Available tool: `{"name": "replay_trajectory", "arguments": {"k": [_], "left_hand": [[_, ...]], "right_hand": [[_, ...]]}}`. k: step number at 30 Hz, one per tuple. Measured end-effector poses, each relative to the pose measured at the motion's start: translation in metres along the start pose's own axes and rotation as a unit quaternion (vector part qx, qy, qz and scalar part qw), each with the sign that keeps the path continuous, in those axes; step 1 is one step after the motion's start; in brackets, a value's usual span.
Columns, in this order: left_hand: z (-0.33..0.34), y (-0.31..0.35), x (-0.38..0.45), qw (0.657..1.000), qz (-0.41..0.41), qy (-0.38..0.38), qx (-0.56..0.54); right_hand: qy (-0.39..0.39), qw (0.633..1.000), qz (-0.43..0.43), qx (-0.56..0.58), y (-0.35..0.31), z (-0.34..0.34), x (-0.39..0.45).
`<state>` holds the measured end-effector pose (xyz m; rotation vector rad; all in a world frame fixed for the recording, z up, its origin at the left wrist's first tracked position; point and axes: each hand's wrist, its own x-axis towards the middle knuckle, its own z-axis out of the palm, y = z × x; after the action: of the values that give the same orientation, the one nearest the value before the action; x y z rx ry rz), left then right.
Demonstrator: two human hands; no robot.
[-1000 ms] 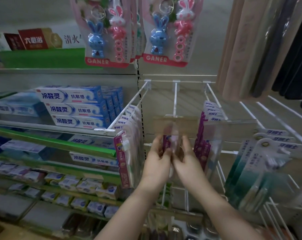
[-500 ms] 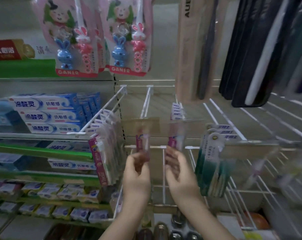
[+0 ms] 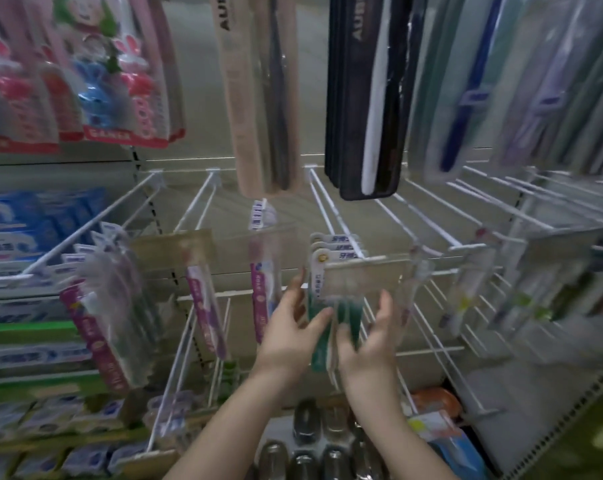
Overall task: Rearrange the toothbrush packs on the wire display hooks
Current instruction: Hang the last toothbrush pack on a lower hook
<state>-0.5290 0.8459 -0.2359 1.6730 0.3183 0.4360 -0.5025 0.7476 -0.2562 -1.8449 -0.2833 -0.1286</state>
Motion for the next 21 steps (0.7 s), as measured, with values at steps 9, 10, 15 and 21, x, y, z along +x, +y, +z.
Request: {"name": "replay_trajectory", "arguments": {"k": [9, 10, 15, 21], "left_hand": [[0.019, -0.007, 0.004, 0.996, -0.006, 0.086, 0.025], [0.022, -0.008, 0.000, 0.991, 0.006, 0.133, 0.018], [0.047, -0.004, -0.037, 0.955, 0.041, 0.292, -0.015], [0.100, 0.002, -0.043, 0.986, 0.022, 0.167, -0.005]], "right_hand": [[-0.124, 0.990, 0.039, -0.062, -0.007, -0.011, 0.011], [-0.120, 0.991, 0.039, -0.044, -0.006, -0.012, 0.010], [-0.027, 1.000, -0.010, -0.010, 0.019, -0.035, -0.002], [0.050, 0.999, 0.005, 0.002, 0.039, -0.087, 0.020]]}}
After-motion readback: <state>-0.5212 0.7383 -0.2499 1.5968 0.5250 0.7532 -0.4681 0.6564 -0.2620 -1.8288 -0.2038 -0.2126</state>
